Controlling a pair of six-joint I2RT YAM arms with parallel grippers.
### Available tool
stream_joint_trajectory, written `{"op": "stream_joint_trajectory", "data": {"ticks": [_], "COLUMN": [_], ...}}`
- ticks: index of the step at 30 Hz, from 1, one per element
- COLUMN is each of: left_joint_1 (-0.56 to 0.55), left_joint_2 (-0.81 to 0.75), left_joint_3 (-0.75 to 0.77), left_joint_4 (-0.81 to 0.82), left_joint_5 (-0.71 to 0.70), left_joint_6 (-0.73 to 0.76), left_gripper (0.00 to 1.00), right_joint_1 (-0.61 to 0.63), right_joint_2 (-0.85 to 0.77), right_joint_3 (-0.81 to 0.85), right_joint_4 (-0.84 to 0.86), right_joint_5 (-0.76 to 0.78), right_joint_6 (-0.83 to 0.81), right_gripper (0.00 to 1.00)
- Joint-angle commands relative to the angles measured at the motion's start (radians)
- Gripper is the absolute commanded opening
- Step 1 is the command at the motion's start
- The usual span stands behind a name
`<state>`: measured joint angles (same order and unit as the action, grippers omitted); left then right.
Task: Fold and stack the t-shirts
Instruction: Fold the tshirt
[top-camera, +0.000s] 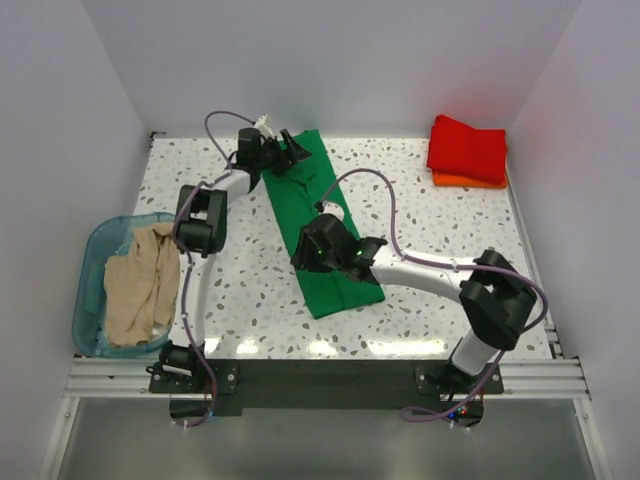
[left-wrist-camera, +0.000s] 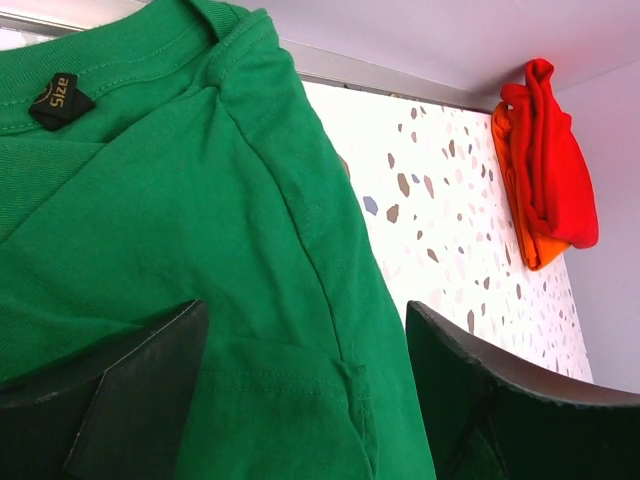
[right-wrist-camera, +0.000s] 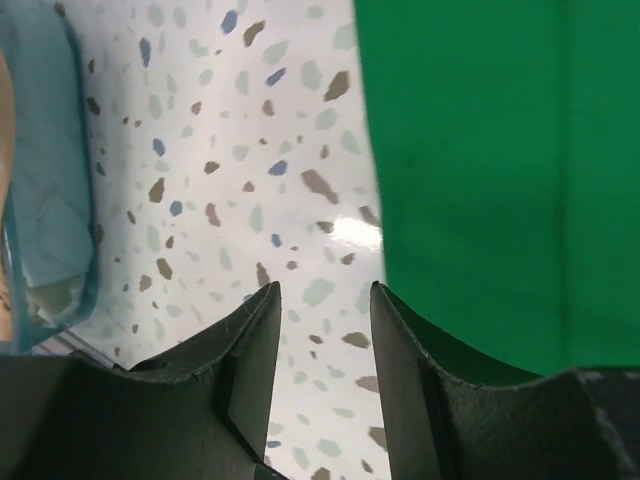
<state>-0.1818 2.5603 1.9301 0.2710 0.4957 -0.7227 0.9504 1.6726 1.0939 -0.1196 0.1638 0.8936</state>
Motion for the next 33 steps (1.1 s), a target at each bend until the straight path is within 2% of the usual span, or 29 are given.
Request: {"op": "stream_joint_trajectory", "data": {"ticks": [1,5,8,11,12,14,17,20,21,25,29,33], "left_joint_1": [0.016,0.025,0.024,0.008,-0.008,-0.036,-0.132,-0.198,-0.244,-0.376,-0.511,-0.613], "left_joint_2": [-0.107,-0.224,-0.353,-0.515,-0.560,-0.679,-0.819,-0.963,-1.001,-1.185,-1.308,-1.373], "left_joint_3": [0.038,0.006,-0.113,-0.328,-0.449,-0.563,-0.811,-0.963,-1.068,-1.246,-1.410,-1.468], "left_joint_4": [0.056,0.043,0.031,0.014,-0.004,-0.048,-0.153,-0.193,-0.178,-0.254,-0.270,-0.293], "left_joint_5": [0.052,0.027,-0.046,-0.152,-0.186,-0.288,-0.423,-0.540,-0.555,-0.696,-0.726,-0.735], "left_joint_6": [0.009,0.019,0.019,-0.021,-0.044,-0.063,-0.096,-0.147,-0.164,-0.202,-0.244,-0.268], "left_gripper": [0.86,0.86,0.86,0.84,0.81,0.77,0.62,0.57,0.55,0.54,0.54,0.57], "right_joint_1": [-0.068,-0.195,-0.222,-0.222,-0.225,-0.223,-0.226,-0.228,-0.229,-0.228,-0.229,-0.229], "right_joint_2": [-0.094,-0.145,-0.157,-0.157,-0.152,-0.152,-0.163,-0.165,-0.165,-0.203,-0.264,-0.300], "right_joint_3": [-0.008,-0.081,-0.088,-0.097,-0.104,-0.126,-0.153,-0.176,-0.183,-0.232,-0.295,-0.324], "right_joint_4": [-0.152,-0.184,-0.248,-0.284,-0.301,-0.311,-0.328,-0.341,-0.347,-0.328,-0.305,-0.290], "right_joint_5": [0.071,0.000,0.023,0.094,0.120,0.157,0.216,0.255,0.256,0.217,0.163,0.138], "right_joint_6": [-0.133,-0.191,-0.255,-0.288,-0.297,-0.298,-0.305,-0.315,-0.315,-0.312,-0.308,-0.312], "right_gripper": [0.45,0.45,0.45,0.45,0.45,0.45,0.45,0.45,0.45,0.45,0.46,0.45]}}
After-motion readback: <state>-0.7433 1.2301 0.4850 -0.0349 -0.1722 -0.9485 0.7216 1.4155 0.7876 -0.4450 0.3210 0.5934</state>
